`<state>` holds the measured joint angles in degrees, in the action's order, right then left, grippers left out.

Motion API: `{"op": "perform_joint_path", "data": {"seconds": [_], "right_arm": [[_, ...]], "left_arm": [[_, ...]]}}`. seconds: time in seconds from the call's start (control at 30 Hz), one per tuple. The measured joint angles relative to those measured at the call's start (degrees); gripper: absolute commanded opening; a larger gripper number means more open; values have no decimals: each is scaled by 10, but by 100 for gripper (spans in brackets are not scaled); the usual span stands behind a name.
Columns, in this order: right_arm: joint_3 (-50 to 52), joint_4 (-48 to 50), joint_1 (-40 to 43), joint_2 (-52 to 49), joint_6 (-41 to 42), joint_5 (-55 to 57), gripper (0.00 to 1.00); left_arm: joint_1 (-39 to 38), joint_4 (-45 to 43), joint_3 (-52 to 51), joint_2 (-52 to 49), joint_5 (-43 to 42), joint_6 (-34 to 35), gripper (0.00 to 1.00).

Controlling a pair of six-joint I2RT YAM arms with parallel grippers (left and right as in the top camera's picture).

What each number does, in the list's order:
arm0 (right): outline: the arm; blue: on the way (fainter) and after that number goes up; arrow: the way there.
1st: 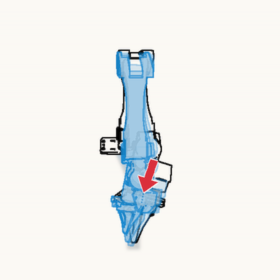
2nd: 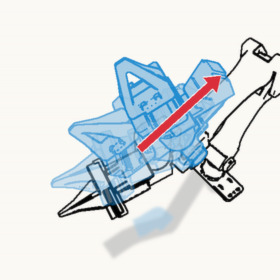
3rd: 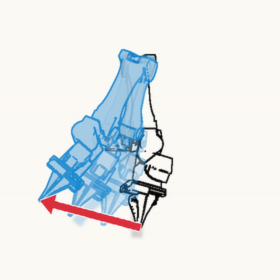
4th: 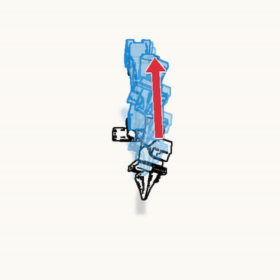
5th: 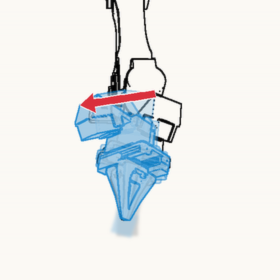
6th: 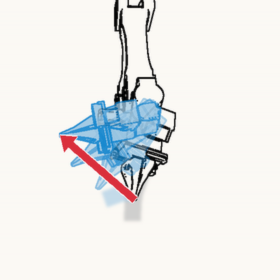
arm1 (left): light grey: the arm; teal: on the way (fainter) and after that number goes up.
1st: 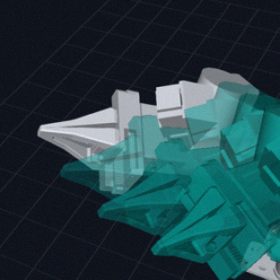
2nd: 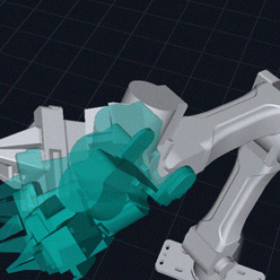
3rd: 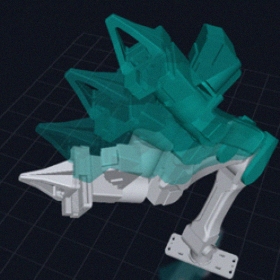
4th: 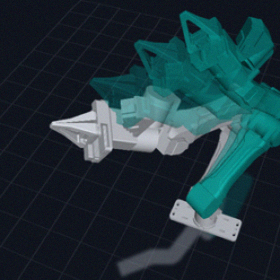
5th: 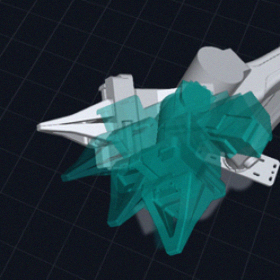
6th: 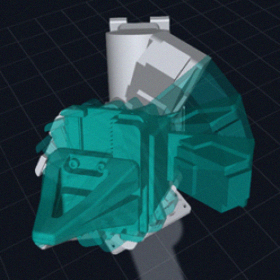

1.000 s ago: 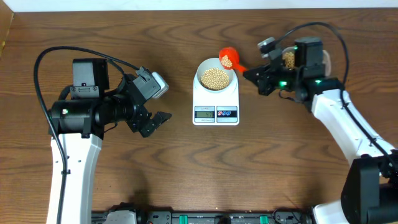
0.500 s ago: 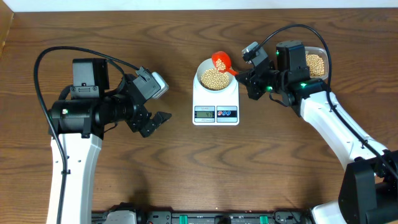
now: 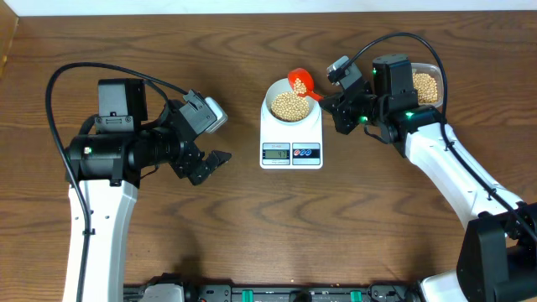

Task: Scoop item into bowl and weigh 50g on scale
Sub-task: 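Tip the red scoop with the right gripper to pour into bowl, then hold the red scoop tipped over the bowl while the scale settles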

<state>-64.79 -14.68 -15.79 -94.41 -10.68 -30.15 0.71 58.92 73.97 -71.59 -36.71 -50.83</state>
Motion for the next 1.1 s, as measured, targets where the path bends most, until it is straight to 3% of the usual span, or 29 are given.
{"op": "perform_joint_path", "data": {"seconds": [1.1], "right_arm": [[0,9,-1,0,-21,-39,1]], "left_arm": [[0,0,0,0,0,0,96]]}}
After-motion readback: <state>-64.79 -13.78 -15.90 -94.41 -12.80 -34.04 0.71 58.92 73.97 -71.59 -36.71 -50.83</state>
